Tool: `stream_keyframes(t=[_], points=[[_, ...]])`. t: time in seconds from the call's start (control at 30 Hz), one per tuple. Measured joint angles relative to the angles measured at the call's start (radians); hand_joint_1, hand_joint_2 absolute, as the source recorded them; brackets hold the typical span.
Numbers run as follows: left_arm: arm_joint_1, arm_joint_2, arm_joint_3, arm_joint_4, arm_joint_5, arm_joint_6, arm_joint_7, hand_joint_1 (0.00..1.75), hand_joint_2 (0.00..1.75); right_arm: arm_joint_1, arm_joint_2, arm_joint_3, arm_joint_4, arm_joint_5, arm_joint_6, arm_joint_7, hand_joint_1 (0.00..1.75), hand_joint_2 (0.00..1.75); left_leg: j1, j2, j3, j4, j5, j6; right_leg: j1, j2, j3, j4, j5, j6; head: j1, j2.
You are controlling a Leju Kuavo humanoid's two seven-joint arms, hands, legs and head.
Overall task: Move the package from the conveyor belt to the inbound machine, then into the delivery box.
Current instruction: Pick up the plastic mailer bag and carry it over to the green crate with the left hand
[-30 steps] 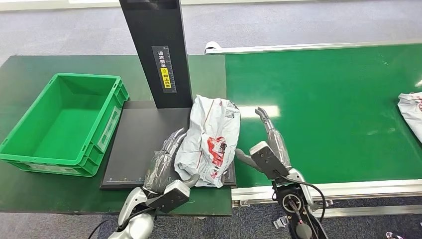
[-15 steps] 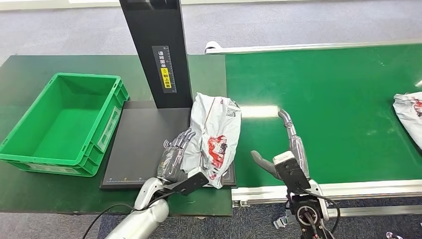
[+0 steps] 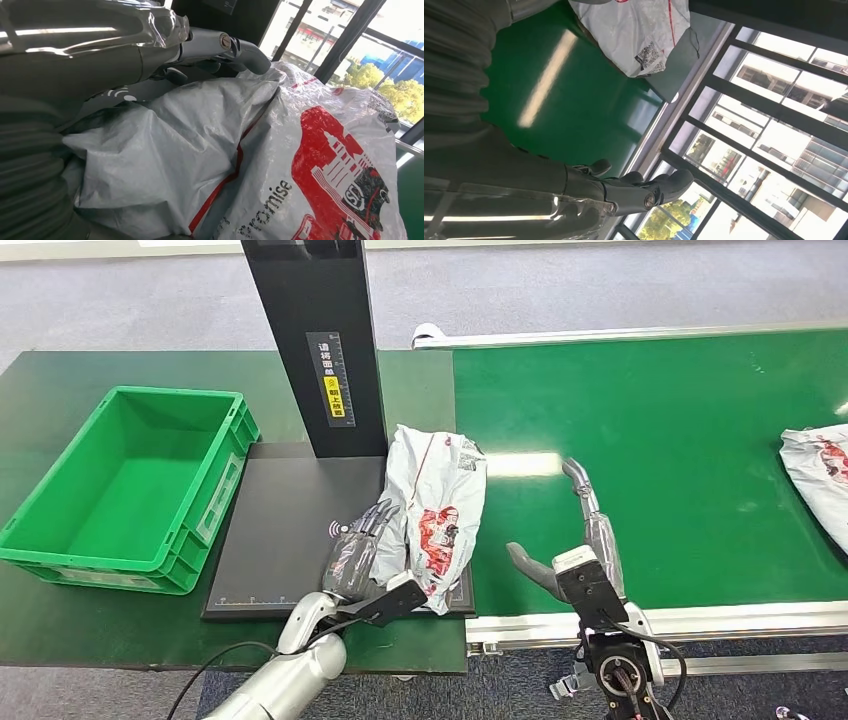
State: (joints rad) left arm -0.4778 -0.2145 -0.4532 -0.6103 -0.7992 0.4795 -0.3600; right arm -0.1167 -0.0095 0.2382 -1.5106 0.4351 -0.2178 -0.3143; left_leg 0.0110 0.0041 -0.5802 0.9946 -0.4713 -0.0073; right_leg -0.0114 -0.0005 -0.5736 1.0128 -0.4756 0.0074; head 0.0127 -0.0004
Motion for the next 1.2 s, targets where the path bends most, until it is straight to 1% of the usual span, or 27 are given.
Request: stream_keyframes(t=[0.13, 0.23, 0.37, 0.43, 0.53, 0.6, 0.7, 0.87, 1.03, 1.13, 1.2], points=[[-0.026, -0.009, -0.001, 0.041, -0.035, 0.022, 0.048, 1.72, 1.75, -0.001, 0.000, 0.000, 0.000, -0.003, -0.001, 0.000, 0.00, 1.75, 0.000, 0.000, 0.000, 0.000, 0.000, 0.000, 0.000, 0.000, 0.001, 0.000, 0.000, 0.000, 0.000, 0.000], [-0.048, -0.017, -0.001, 0.082, -0.043, 0.039, 0.066, 1.75, 1.75, -0.004, 0.001, 0.000, 0.000, -0.007, -0.002, 0.000, 0.00, 1.75, 0.000, 0.000, 0.000, 0.000, 0.000, 0.000, 0.000, 0.000, 0.001, 0.000, 0.000, 0.000, 0.000, 0.000], [-0.062, -0.021, 0.010, 0.108, 0.006, 0.059, 0.046, 1.75, 1.75, -0.011, 0.006, 0.000, 0.000, -0.010, -0.013, 0.006, 0.00, 1.75, 0.000, 0.000, 0.000, 0.000, 0.000, 0.000, 0.000, 0.000, 0.001, 0.000, 0.000, 0.000, 0.000, 0.000], [-0.062, -0.021, 0.027, 0.110, 0.049, 0.068, 0.014, 1.75, 1.75, -0.010, 0.010, -0.001, 0.000, -0.007, -0.022, 0.011, 0.00, 1.75, 0.000, 0.000, 0.000, 0.000, 0.000, 0.000, 0.000, 0.000, 0.000, 0.000, 0.000, 0.000, 0.000, 0.000], [-0.033, -0.015, 0.078, 0.053, 0.165, 0.080, -0.086, 1.75, 1.75, 0.000, 0.014, -0.008, 0.001, -0.003, -0.040, 0.017, 0.00, 1.75, 0.000, 0.000, 0.000, 0.000, 0.000, 0.000, 0.000, 0.000, 0.000, 0.000, 0.000, 0.000, 0.000, 0.000], [0.005, -0.007, 0.117, -0.051, 0.219, 0.074, -0.116, 1.75, 1.75, 0.009, 0.016, -0.020, 0.002, -0.005, -0.048, 0.017, 0.00, 1.75, 0.000, 0.000, -0.001, 0.000, 0.000, 0.000, 0.000, 0.000, -0.001, 0.000, 0.000, 0.000, 0.000, 0.000], [0.058, 0.014, 0.149, -0.257, 0.232, 0.072, -0.098, 1.75, 1.75, 0.015, 0.018, -0.039, 0.003, -0.009, -0.053, 0.016, 0.00, 1.75, 0.000, 0.000, -0.002, 0.000, 0.000, 0.000, 0.000, 0.000, -0.002, 0.000, 0.000, 0.000, 0.000, 0.000], [0.128, 0.051, 0.180, -0.564, 0.183, 0.116, -0.081, 1.75, 1.75, 0.037, 0.019, -0.069, 0.004, -0.018, -0.064, 0.009, 0.00, 1.75, 0.000, 0.000, -0.002, 0.000, 0.000, 0.000, 0.000, 0.000, -0.002, 0.000, 0.000, 0.000, 0.000, 0.000], [0.194, 0.092, 0.229, -0.825, 0.135, 0.179, -0.107, 1.75, 1.75, 0.088, 0.019, -0.100, -0.005, -0.019, -0.085, -0.002, 0.00, 1.75, 0.000, 0.000, -0.002, 0.000, 0.000, 0.000, 0.000, 0.000, -0.002, 0.000, 0.000, 0.000, 0.000, 0.000], [0.221, 0.109, 0.293, -0.955, 0.117, 0.182, -0.150, 1.75, 1.75, 0.125, 0.019, -0.119, -0.021, -0.022, -0.090, -0.010, 0.00, 1.75, 0.000, 0.000, -0.003, -0.001, 0.000, 0.000, 0.000, 0.000, -0.002, 0.000, -0.001, 0.000, 0.000, 0.000], [0.225, 0.118, 0.352, -1.011, 0.112, 0.182, -0.164, 1.75, 1.75, 0.145, 0.020, -0.129, -0.033, -0.023, -0.092, -0.016, 0.00, 1.75, 0.000, 0.000, -0.002, -0.001, 0.000, 0.000, 0.000, 0.000, -0.002, 0.000, -0.001, 0.000, 0.000, 0.000]])
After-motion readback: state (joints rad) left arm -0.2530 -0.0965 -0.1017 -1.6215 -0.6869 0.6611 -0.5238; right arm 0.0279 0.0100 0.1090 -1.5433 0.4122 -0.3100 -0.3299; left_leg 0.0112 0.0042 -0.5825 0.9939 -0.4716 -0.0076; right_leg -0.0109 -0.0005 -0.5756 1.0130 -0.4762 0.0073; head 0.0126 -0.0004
